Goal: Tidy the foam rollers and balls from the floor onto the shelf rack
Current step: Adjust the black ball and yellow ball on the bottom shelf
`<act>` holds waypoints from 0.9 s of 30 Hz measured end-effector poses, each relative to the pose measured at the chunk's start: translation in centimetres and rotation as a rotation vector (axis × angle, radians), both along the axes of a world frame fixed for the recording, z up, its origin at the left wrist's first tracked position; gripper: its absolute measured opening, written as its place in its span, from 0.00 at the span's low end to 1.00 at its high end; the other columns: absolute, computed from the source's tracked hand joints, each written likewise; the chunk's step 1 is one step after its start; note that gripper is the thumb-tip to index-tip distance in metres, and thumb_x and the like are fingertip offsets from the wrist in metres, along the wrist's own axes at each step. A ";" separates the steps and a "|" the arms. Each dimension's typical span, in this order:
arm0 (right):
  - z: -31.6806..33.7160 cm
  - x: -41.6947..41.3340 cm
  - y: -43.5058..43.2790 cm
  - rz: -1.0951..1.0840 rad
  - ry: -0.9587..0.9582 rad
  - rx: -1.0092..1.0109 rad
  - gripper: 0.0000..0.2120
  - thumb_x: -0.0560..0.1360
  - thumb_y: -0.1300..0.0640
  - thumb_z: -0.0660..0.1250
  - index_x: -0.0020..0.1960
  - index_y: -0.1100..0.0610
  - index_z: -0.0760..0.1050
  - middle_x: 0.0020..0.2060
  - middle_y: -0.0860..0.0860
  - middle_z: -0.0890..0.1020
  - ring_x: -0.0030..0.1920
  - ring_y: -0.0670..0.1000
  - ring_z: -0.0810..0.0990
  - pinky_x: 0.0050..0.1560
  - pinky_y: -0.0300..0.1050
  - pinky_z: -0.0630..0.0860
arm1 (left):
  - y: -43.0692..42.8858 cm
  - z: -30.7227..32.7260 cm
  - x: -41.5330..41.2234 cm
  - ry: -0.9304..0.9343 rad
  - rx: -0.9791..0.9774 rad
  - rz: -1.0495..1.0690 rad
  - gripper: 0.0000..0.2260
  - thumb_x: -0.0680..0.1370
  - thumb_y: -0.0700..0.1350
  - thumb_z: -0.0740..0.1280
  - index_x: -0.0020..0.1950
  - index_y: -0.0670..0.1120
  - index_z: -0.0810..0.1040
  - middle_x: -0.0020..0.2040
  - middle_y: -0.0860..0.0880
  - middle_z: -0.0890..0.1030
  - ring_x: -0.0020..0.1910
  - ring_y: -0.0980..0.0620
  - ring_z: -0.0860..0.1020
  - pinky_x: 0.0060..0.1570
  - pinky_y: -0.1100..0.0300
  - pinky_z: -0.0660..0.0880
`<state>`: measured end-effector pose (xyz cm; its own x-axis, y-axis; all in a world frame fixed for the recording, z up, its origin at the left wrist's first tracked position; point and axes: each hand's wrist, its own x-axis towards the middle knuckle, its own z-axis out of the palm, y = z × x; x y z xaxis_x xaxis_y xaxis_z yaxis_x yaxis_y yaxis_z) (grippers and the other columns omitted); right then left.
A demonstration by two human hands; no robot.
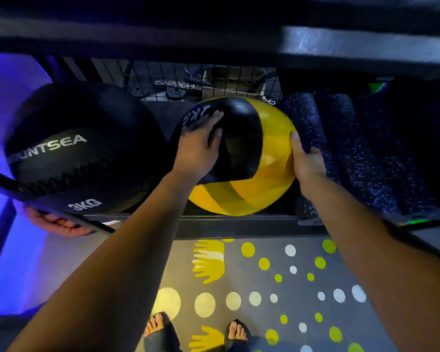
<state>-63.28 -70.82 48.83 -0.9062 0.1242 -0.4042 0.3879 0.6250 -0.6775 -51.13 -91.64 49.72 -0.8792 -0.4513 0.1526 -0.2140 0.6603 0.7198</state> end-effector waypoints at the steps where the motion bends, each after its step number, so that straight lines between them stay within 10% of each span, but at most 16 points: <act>1: 0.1 0.3 -0.7 0.016 0.093 0.053 0.38 0.80 0.32 0.57 0.81 0.55 0.59 0.75 0.59 0.69 0.74 0.64 0.68 0.72 0.61 0.64 | -0.5 -0.3 -0.2 -0.011 0.002 -0.030 0.21 0.84 0.51 0.60 0.78 0.52 0.69 0.75 0.50 0.74 0.75 0.51 0.70 0.76 0.44 0.63; 5: 1.5 1.8 -3.3 0.362 0.452 0.120 0.32 0.80 0.34 0.59 0.78 0.50 0.64 0.79 0.51 0.64 0.78 0.59 0.61 0.72 0.65 0.58 | -1.3 -0.5 1.4 0.011 0.098 -0.118 0.26 0.83 0.48 0.67 0.81 0.50 0.64 0.76 0.57 0.70 0.68 0.70 0.65 0.63 0.80 0.61; 10: 0.8 3.8 -3.3 0.467 0.344 0.108 0.40 0.75 0.27 0.61 0.81 0.40 0.53 0.83 0.42 0.48 0.82 0.56 0.42 0.72 0.77 0.44 | -2.0 -3.5 4.5 -0.003 0.364 0.421 0.21 0.83 0.54 0.64 0.75 0.49 0.72 0.70 0.48 0.78 0.70 0.49 0.75 0.67 0.57 0.72; 17: 1.2 2.7 -2.2 0.128 0.257 0.077 0.37 0.72 0.32 0.56 0.71 0.57 0.63 0.71 0.58 0.68 0.72 0.66 0.68 0.67 0.68 0.67 | -1.0 -4.9 3.9 -0.330 1.283 0.533 0.31 0.78 0.74 0.54 0.66 0.53 0.77 0.53 0.46 0.84 0.48 0.43 0.83 0.47 0.48 0.77; 21: 1.6 0.0 -3.7 -0.169 -0.114 -0.094 0.62 0.57 0.17 0.62 0.81 0.50 0.53 0.77 0.61 0.62 0.73 0.69 0.65 0.72 0.65 0.66 | -2.6 -6.0 2.3 -0.376 1.267 0.510 0.43 0.62 0.83 0.60 0.67 0.57 0.77 0.61 0.42 0.83 0.59 0.34 0.80 0.58 0.24 0.68; 24: 0.4 0.6 -3.5 -0.101 -0.043 -0.004 0.56 0.57 0.15 0.58 0.79 0.41 0.59 0.72 0.60 0.71 0.71 0.67 0.69 0.71 0.65 0.66 | -2.8 -7.8 1.5 -0.287 1.143 0.623 0.33 0.74 0.73 0.55 0.66 0.51 0.76 0.64 0.41 0.81 0.60 0.38 0.81 0.56 0.40 0.80; 27: -0.6 1.5 -1.9 -0.078 0.080 -0.033 0.47 0.62 0.17 0.58 0.75 0.39 0.67 0.68 0.55 0.77 0.70 0.63 0.71 0.71 0.64 0.66 | -0.8 -6.0 2.1 -0.178 0.942 0.699 0.34 0.77 0.67 0.53 0.70 0.45 0.76 0.70 0.41 0.77 0.67 0.38 0.76 0.69 0.45 0.72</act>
